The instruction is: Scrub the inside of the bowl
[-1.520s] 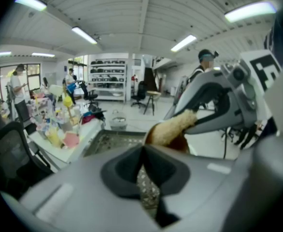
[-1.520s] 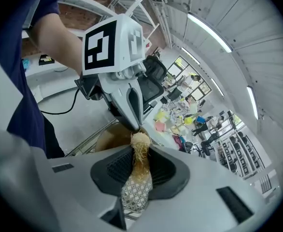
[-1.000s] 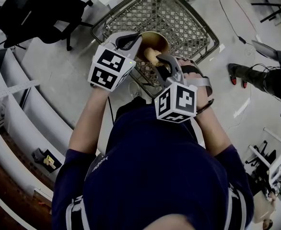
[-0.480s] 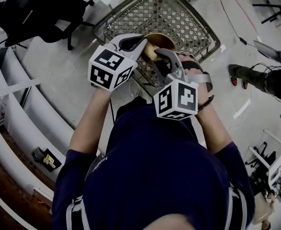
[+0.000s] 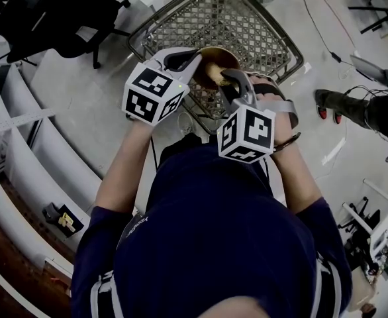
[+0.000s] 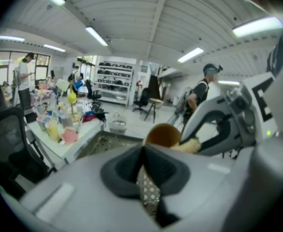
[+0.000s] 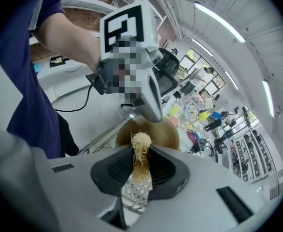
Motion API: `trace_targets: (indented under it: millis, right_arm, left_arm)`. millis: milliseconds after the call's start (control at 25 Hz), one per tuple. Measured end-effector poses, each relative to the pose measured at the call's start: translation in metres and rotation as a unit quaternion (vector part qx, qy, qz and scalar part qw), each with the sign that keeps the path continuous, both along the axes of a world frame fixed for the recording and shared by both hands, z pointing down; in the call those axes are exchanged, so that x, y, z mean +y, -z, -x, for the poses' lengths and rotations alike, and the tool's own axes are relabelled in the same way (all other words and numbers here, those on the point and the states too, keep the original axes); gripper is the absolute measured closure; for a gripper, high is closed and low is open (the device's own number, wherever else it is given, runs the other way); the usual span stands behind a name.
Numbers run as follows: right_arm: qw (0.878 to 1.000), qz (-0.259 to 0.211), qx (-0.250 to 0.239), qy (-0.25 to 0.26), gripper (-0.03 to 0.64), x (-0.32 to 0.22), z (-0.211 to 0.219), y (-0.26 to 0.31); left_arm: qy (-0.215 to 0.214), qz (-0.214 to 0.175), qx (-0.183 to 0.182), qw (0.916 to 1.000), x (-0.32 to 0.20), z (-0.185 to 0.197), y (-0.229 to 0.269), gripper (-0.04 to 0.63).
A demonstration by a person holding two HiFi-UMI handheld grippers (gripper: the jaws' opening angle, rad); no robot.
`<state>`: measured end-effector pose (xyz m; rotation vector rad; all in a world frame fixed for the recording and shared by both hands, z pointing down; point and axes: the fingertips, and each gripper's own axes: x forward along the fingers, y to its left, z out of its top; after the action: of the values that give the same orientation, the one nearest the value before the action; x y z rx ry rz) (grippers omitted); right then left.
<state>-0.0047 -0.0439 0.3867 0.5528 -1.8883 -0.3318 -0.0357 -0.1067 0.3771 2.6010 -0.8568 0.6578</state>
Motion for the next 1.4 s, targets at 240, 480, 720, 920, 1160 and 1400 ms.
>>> trace_targets:
  millis: [240,480,720,920,1160,1400]
  right_arm:
    - [0.998,-0.058,-0.021,-0.026,0.548,-0.014,0.003,0.017]
    - [1.0,-0.019,-0.012,0.015,0.548,0.012,0.013,0.002]
    - [1.0,0.023,0.017,0.005,0.548,0.021,0.0,-0.01]
    - [0.999,-0.017,0.022,-0.039,0.548,0.003,-0.015,-0.003]
    - [0.999,-0.046,0.003,-0.021,0.548,0.002,-0.001,0.002]
    - [0.999,0.033,0.005,0.028,0.548,0.035,0.014,-0.021]
  left_arm:
    - [-0.014,-0.002,-0.004,0.9999,0.011,-0.009,0.0,0.583]
    - [-0.007,0.001,0.007,1.0,0.014,-0.007,0.003,0.584]
    - [-0.004,-0.013,-0.025,0.9996,0.013,0.0,-0.003,0.584]
    - [-0.019,-0.014,-0.052,0.9983,0.023,-0.005,-0.016,0.584]
    - [-0.029,-0.002,-0.039,0.9988,0.028,-0.013,-0.015,0.583]
    - [-0.021,-0.002,-0.031,0.9993,0.025,-0.007,-0.012,0.584]
